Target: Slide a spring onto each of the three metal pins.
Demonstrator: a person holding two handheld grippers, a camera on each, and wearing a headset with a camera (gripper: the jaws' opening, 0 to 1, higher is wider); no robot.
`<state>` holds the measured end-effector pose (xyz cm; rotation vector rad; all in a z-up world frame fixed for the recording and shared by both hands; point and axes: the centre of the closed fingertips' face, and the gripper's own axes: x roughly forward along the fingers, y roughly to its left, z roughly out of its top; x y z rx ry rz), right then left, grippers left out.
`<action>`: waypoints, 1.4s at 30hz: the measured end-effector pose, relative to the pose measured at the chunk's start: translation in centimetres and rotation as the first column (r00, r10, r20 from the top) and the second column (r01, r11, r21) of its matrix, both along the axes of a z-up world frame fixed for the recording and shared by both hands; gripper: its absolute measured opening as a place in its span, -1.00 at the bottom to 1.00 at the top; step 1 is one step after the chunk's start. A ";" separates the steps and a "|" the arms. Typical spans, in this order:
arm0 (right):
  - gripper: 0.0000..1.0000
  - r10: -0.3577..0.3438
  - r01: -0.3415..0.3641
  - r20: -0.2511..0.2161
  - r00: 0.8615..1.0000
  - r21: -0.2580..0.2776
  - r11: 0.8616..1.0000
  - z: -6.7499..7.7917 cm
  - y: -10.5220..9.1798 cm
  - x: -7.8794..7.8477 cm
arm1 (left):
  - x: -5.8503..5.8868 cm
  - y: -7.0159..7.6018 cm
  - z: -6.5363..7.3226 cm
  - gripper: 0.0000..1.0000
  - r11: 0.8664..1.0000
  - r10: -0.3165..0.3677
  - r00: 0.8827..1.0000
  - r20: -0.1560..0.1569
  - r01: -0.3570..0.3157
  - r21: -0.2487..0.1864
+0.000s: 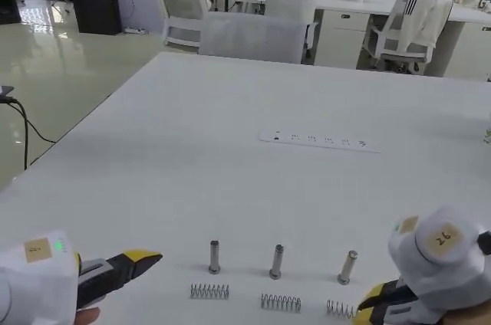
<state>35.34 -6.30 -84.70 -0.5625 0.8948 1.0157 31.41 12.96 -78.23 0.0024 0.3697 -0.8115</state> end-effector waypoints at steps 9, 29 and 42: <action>-0.84 0.007 -0.006 -0.011 1.000 0.028 1.000 0.7 0.6 -0.5 | -0.5 -0.9 -0.5 0.30 0.998 -0.057 0.998 -0.010 0.057 0.013; -0.84 0.138 -0.140 0.026 0.990 0.098 0.985 5.1 5.6 -1.7 | -0.6 -1.9 -0.3 0.10 0.991 -0.125 0.992 0.002 0.125 0.036; -0.84 0.229 -0.232 0.039 0.973 0.085 0.969 6.0 8.1 -2.6 | 0.1 -2.3 0.1 -0.03 0.975 -0.205 0.979 0.016 0.203 0.089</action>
